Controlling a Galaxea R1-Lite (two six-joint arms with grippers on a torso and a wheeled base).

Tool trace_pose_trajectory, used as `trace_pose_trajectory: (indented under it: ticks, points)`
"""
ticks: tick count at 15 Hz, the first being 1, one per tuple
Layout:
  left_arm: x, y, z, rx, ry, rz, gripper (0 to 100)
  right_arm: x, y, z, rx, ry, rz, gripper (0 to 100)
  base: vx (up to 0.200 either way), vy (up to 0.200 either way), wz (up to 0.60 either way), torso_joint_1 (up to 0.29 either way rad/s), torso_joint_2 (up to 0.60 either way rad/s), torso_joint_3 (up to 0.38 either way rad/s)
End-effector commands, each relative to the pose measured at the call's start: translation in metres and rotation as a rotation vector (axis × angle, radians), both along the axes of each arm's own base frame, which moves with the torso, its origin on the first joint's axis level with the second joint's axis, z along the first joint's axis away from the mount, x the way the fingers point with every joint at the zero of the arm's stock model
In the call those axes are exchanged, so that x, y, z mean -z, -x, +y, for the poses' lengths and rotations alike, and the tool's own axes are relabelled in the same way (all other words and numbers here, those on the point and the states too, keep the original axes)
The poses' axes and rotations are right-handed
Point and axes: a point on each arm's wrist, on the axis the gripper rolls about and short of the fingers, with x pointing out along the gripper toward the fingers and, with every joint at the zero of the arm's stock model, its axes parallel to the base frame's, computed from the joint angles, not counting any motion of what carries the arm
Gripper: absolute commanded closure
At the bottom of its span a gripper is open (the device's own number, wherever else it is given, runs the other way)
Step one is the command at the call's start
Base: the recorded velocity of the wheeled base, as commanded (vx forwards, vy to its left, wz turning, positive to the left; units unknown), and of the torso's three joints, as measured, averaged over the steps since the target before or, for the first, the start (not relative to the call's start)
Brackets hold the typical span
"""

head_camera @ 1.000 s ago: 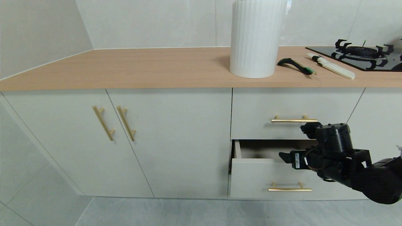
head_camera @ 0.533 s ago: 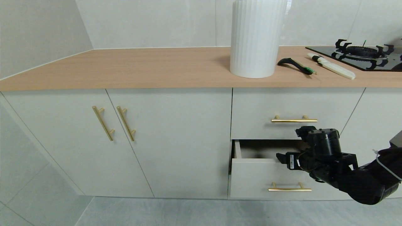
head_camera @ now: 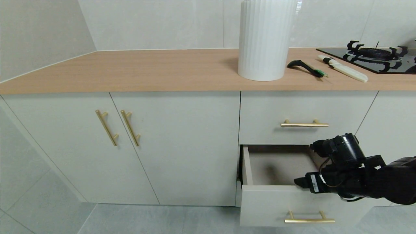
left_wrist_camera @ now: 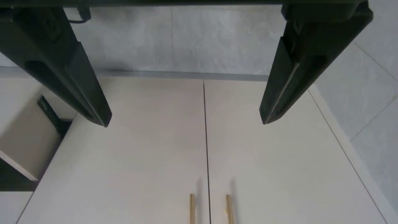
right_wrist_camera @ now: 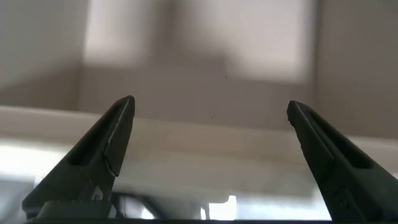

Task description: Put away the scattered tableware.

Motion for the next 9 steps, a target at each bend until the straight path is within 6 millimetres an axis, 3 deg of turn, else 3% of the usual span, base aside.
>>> trace_pose_trajectory:
  ticks: [1,3,9]
  points:
    - [0.0,0.0,0.0,0.0,0.0,0.001,0,-0.082,0.041,-0.009,-0.084,-0.082,0.072,0,0.0,0.0,0.0,0.0,0.0,0.0]
    - [0.0,0.0,0.0,0.0,0.0,0.001,0,-0.103,0.053,-0.012,-0.111,-0.115,0.071,0,0.0,0.0,0.0,0.0,0.0,0.0]
    - [0.0,0.0,0.0,-0.001,0.0,0.001,0,-0.106,0.056,-0.014,-0.086,-0.096,0.033,0,0.0,0.0,0.0,0.0,0.0,0.0]
